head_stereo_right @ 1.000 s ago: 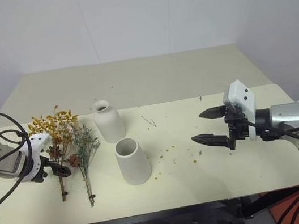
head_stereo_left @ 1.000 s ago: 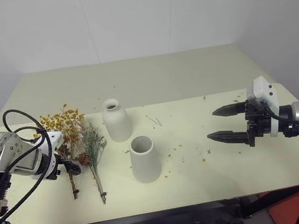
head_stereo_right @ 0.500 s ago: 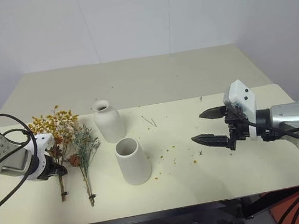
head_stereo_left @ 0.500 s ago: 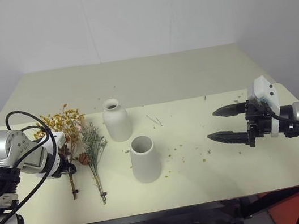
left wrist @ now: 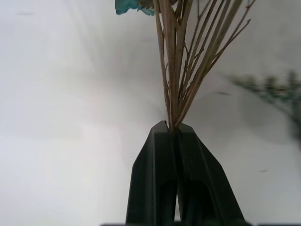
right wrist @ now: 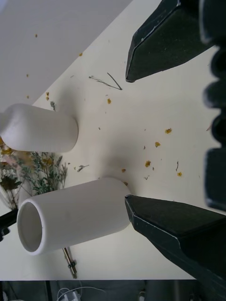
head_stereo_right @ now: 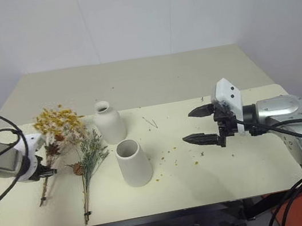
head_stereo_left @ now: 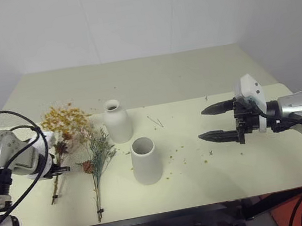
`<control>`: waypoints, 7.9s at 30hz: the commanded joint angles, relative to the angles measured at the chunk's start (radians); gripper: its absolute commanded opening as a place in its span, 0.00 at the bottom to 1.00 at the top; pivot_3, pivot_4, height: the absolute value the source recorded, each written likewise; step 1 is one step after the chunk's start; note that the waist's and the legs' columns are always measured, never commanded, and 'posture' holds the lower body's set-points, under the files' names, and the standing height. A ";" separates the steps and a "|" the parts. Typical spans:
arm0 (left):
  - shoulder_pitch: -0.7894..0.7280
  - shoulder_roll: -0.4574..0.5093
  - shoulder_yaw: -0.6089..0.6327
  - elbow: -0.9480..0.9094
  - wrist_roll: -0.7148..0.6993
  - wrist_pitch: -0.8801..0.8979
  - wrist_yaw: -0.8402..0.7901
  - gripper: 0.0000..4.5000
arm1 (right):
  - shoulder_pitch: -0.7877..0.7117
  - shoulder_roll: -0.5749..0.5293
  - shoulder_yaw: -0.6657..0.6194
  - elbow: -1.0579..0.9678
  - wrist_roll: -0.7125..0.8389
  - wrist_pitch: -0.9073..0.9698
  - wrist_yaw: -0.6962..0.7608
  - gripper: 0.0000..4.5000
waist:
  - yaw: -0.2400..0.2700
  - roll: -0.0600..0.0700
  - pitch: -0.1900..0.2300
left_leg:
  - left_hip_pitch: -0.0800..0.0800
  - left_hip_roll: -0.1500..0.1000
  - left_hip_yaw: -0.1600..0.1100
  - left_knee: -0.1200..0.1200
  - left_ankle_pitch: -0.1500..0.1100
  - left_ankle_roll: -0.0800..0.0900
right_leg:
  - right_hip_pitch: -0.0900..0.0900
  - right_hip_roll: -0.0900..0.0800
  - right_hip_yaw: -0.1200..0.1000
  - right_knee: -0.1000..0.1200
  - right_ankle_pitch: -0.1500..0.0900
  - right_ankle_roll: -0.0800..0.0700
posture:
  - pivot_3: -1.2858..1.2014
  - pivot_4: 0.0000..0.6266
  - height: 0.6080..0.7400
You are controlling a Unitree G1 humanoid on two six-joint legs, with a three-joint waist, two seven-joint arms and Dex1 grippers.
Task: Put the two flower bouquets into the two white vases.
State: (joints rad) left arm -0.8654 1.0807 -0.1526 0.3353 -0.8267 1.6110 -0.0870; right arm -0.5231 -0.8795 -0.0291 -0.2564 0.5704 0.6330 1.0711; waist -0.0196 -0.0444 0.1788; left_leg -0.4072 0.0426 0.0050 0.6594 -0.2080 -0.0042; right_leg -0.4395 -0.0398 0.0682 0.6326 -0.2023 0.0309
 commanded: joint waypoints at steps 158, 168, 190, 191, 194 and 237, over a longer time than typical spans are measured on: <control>0.057 0.036 -0.206 -0.171 -1.146 -0.225 0.791 0.01 | -0.427 0.308 0.203 0.332 -0.303 0.046 -0.020 1.00 | -0.018 -0.001 0.001 | -0.007 -0.007 -0.003 0.001 0.001 -0.003 | -0.012 -0.005 0.001 0.012 0.002 -0.005 | 0.52 0.24 1.00; 0.006 0.123 0.047 -0.182 -0.882 -0.284 0.685 0.01 | -0.417 0.315 0.198 0.334 -0.299 0.036 -0.028 1.00 | -0.019 -0.001 0.001 | -0.008 -0.007 -0.003 0.001 0.002 -0.004 | -0.012 -0.005 0.001 0.011 0.002 -0.005 | 0.52 0.24 1.00; 0.149 -0.172 0.602 -0.486 -0.439 -0.707 0.069 0.01 | -0.383 0.288 0.182 0.309 -0.296 0.038 -0.027 1.00 | -0.010 -0.002 0.001 | -0.010 -0.007 -0.003 0.001 0.002 -0.005 | -0.012 -0.006 0.001 0.008 0.003 -0.005 | 0.52 0.24 1.00; 0.141 -0.178 0.605 -0.487 -0.463 -0.691 0.038 0.01 | -0.381 0.286 0.181 0.306 -0.297 0.040 -0.029 1.00 | -0.011 -0.002 0.001 | -0.010 -0.007 -0.003 0.001 0.002 -0.005 | -0.012 -0.006 0.001 0.008 0.003 -0.005 | 0.52 0.24 1.00; 0.144 -0.181 0.604 -0.513 -0.489 -0.687 -0.097 0.01 | -0.373 0.281 0.173 0.292 -0.294 0.048 -0.037 1.00 | -0.012 -0.002 0.001 | -0.010 -0.007 -0.003 0.001 0.002 -0.005 | -0.012 -0.006 0.001 0.009 0.003 -0.004 | 0.52 0.24 1.00; 0.118 -0.341 0.317 -0.512 -0.245 -0.720 -0.882 0.01 | -0.229 0.152 0.104 0.035 -0.052 -0.032 0.242 1.00 | -0.024 -0.002 0.001 | -0.008 -0.006 -0.003 0.001 0.002 -0.004 | -0.010 -0.005 0.001 0.010 0.002 -0.003 | 0.52 0.24 1.00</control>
State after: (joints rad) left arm -0.7342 0.7365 0.1481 -0.1609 -1.0791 0.9146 -0.9525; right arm -0.7386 -0.7166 0.0879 -0.1881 0.4963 0.6197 1.3059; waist -0.0435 -0.0465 0.1794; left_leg -0.4152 0.0365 0.0017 0.6603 -0.2057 -0.0087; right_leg -0.4500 -0.0444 0.0690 0.6422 -0.2007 0.0284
